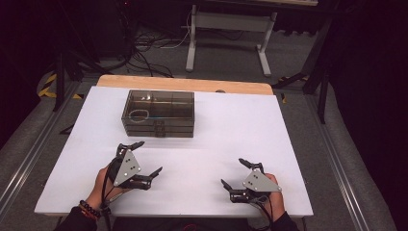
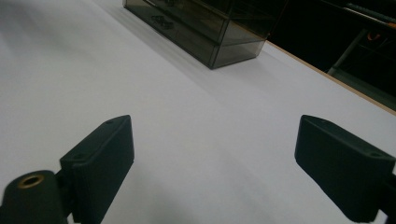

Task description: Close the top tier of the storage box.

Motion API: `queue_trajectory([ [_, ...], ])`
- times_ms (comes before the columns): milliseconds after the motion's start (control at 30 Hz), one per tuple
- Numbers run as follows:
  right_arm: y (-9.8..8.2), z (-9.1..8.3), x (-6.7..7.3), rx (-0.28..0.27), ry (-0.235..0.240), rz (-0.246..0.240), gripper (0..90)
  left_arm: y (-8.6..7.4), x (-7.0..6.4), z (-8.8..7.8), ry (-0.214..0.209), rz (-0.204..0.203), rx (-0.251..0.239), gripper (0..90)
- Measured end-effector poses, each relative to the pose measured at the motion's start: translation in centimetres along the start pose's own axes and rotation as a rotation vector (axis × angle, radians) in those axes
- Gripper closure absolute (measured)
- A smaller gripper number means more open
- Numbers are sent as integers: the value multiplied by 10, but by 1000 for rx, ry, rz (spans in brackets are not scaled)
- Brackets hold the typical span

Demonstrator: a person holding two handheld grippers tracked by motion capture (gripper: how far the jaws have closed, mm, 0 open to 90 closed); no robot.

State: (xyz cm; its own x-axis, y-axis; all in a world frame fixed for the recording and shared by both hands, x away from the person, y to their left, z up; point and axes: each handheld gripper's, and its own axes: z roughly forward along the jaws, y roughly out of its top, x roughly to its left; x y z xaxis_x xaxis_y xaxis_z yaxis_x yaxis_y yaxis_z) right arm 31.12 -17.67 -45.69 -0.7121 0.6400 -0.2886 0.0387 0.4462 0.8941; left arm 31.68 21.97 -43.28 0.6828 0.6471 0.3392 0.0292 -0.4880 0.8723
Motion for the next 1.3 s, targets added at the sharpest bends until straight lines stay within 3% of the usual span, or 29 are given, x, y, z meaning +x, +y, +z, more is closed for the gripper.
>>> queue_trajectory([
  [1300, 0, -1, -1, -7, 5, 18, 120, -30, 2, -20, 34, -39, 61, 50],
])
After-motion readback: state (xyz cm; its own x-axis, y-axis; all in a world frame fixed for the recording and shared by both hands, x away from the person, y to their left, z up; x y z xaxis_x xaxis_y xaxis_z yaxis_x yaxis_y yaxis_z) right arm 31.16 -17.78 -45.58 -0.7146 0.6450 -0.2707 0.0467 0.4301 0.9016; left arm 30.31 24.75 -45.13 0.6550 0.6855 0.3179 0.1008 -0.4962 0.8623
